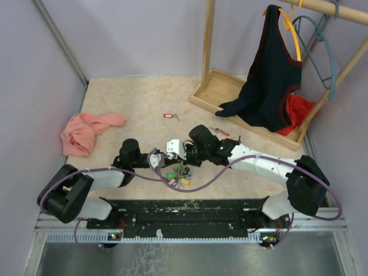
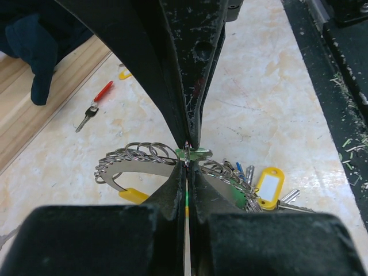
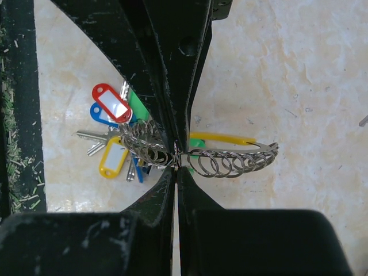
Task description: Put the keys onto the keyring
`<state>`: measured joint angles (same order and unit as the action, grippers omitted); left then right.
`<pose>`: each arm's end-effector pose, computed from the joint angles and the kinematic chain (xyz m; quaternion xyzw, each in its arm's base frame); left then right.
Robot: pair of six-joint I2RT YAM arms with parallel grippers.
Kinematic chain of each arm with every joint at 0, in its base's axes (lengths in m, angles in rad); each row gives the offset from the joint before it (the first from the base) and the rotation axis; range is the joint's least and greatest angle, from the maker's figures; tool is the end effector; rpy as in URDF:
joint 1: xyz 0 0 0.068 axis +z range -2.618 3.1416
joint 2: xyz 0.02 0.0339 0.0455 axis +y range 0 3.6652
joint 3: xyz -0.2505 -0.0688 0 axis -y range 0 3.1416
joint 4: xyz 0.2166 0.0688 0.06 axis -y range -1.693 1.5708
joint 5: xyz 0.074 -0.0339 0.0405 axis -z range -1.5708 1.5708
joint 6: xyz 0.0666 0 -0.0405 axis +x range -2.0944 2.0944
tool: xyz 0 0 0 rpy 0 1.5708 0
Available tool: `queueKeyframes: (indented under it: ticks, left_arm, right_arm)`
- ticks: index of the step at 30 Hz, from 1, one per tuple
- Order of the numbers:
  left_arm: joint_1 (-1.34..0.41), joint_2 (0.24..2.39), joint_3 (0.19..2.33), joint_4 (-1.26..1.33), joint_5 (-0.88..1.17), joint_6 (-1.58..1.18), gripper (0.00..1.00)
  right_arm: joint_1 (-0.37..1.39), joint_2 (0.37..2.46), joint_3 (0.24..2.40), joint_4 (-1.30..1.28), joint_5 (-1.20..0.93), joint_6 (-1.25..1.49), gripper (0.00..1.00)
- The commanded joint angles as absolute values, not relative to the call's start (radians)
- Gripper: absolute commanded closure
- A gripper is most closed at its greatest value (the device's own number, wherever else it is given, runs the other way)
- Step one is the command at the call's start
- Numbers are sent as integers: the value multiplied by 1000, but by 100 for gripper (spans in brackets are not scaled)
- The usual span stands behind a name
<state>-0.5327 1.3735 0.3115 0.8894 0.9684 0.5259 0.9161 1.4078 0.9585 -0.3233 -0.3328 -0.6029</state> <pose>0.1779 -0.1686 0.1800 0.6006 0.4335 -0.3582 0.5683 0.1646 0.2501 0.2251 -0.6724 0.6146 0.2105 0.3547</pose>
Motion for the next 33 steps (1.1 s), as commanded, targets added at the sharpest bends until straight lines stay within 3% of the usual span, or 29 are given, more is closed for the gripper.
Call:
queueKeyframes:
  ticks: [1,23,33]
  left_arm:
    - [-554,1347,350,821,909,603,100]
    - [-511,1484,243,1339,976,336,100]
    - [-479,1526,213,1465,980,278,100]
  right_arm:
    - [940,1423,1047,-209,-425,-603,100]
    - [915,1368,960,-156,-435,-623,94]
    - [914,1327,932,-135,-403,-603,75]
